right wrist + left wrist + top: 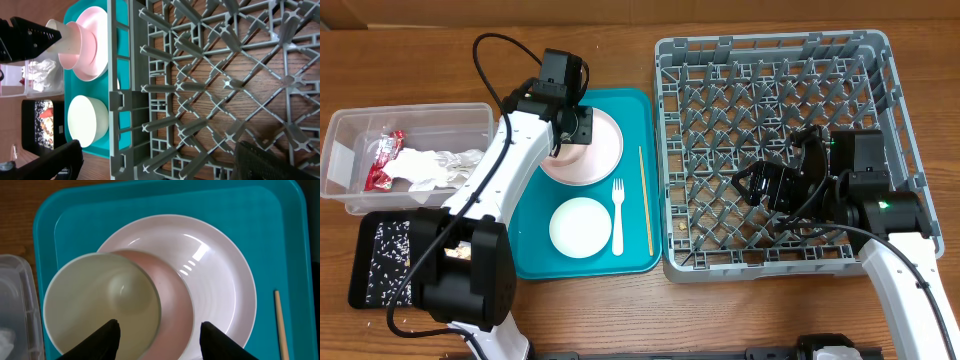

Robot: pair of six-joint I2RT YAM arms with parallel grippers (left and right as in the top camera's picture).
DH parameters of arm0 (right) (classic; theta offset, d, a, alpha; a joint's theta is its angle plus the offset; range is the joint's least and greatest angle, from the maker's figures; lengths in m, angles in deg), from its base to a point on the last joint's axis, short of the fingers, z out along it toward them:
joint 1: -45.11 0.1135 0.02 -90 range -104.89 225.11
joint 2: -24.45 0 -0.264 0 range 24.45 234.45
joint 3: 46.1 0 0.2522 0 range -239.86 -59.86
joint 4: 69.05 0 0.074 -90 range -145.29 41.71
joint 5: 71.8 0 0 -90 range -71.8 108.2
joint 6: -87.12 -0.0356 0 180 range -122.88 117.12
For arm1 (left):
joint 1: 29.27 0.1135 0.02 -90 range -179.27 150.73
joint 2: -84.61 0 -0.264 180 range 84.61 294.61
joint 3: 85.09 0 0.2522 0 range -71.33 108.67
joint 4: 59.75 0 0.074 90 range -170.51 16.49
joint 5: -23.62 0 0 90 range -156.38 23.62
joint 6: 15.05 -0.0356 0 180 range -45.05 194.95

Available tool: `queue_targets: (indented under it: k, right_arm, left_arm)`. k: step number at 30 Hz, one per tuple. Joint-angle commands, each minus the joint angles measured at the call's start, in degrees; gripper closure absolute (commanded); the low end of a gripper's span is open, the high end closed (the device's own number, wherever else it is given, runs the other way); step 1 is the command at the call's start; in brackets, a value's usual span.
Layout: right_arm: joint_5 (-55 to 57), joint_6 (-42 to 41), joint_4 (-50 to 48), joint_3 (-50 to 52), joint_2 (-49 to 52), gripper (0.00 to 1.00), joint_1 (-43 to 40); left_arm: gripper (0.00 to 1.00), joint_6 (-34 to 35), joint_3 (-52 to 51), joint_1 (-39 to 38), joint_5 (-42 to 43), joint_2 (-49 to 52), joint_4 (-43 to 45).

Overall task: Sort waste into correct bins and load items into the dishwasher
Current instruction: 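Grasp the white cup with the left gripper and lift it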

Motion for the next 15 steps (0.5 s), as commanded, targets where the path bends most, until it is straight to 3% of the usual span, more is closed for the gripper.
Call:
queue_targets:
  k: [1, 8, 15]
  right_arm:
    - [0.1, 0.7, 0.0, -1.1, -0.3, 0.0, -0.2]
    - [1.1, 0.7, 0.6, -1.1, -0.3, 0.0, -0.2]
    - [2.5, 0.9, 0.9, -1.1, -0.3, 0.0, -0.2]
  left_arm:
    - [0.46, -2.8, 0.9, 0.2, -0.8, 0.0, 1.5]
    - [0.56, -2.8, 0.9, 0.3, -0.8, 2.2, 1.9]
    - [0.59, -2.8, 0.9, 0.3, -2.7, 4.2, 2.3]
